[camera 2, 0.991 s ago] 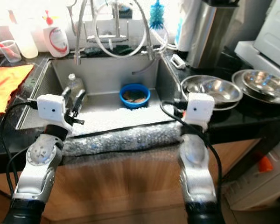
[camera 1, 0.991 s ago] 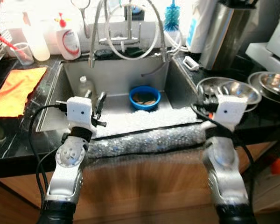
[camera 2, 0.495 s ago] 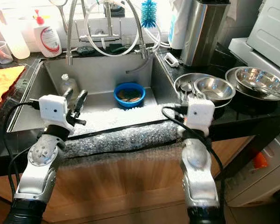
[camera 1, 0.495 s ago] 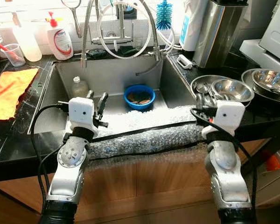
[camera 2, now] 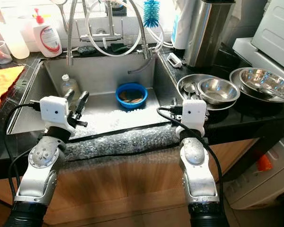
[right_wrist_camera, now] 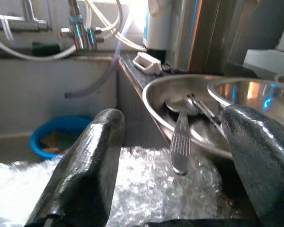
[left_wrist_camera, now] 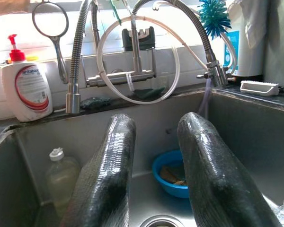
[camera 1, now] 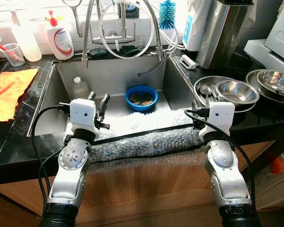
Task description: Kitchen organization
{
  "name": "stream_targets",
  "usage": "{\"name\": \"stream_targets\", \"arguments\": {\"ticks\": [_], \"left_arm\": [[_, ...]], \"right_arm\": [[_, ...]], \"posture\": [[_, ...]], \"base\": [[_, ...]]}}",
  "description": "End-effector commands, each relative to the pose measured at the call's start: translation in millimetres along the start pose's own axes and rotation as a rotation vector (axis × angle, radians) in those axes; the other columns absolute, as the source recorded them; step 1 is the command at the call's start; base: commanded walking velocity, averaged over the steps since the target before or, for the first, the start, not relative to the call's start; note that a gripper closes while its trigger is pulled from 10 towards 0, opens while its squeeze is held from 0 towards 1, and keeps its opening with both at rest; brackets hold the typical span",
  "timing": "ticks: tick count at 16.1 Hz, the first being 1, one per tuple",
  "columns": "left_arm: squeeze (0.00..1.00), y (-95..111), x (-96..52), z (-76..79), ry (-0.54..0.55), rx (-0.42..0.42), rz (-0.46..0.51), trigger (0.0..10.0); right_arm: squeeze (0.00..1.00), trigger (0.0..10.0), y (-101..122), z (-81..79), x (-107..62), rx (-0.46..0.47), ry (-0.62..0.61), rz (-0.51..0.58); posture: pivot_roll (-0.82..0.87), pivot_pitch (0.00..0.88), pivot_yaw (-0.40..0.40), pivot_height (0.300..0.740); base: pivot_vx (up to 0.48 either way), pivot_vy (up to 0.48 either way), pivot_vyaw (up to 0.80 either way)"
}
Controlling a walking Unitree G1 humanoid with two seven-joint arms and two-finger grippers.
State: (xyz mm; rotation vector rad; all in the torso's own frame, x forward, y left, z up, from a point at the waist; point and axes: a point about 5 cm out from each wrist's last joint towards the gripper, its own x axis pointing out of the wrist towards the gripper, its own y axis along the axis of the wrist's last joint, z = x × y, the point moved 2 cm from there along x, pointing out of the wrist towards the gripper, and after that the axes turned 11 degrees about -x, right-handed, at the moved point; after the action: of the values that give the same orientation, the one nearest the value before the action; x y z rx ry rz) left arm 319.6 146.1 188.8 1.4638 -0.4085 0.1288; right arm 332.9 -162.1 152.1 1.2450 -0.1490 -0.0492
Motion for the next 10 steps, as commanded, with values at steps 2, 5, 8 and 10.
{"name": "stream_targets", "arguments": {"ticks": [2, 5, 8, 10], "left_arm": [[0.0, 0.4, -1.7, -1.1, 0.002, 0.014, -0.003, 10.0], [0.0, 0.3, -2.0, -1.1, 0.003, 0.015, -0.004, 10.0], [0.0, 0.1, -1.7, -0.9, 0.002, 0.017, -0.004, 10.0], [0.0, -0.1, -1.7, -1.0, 0.002, 0.018, -0.005, 10.0]], "right_arm": [[0.0, 10.0, 1.2, -1.6, 3.3, -0.011, 0.011, -0.013], [0.0, 10.0, -0.3, -1.8, 4.0, -0.016, 0.008, -0.025], [0.0, 0.6, -0.5, 0.5, 6.6, -0.023, -0.003, -0.033], [0.0, 0.0, -1.0, 1.1, 7.2, -0.026, -0.006, -0.037]], "posture": [[-0.01, 0.019, -0.015, 0.74], [0.0, 0.017, -0.017, 0.74], [0.0, 0.016, -0.017, 0.74], [0.0, 0.016, -0.017, 0.74]], "base": [[0.0, 0.0, 0.0], [0.0, 0.0, 0.0], [0.0, 0.0, 0.0], [0.0, 0.0, 0.0]]}}
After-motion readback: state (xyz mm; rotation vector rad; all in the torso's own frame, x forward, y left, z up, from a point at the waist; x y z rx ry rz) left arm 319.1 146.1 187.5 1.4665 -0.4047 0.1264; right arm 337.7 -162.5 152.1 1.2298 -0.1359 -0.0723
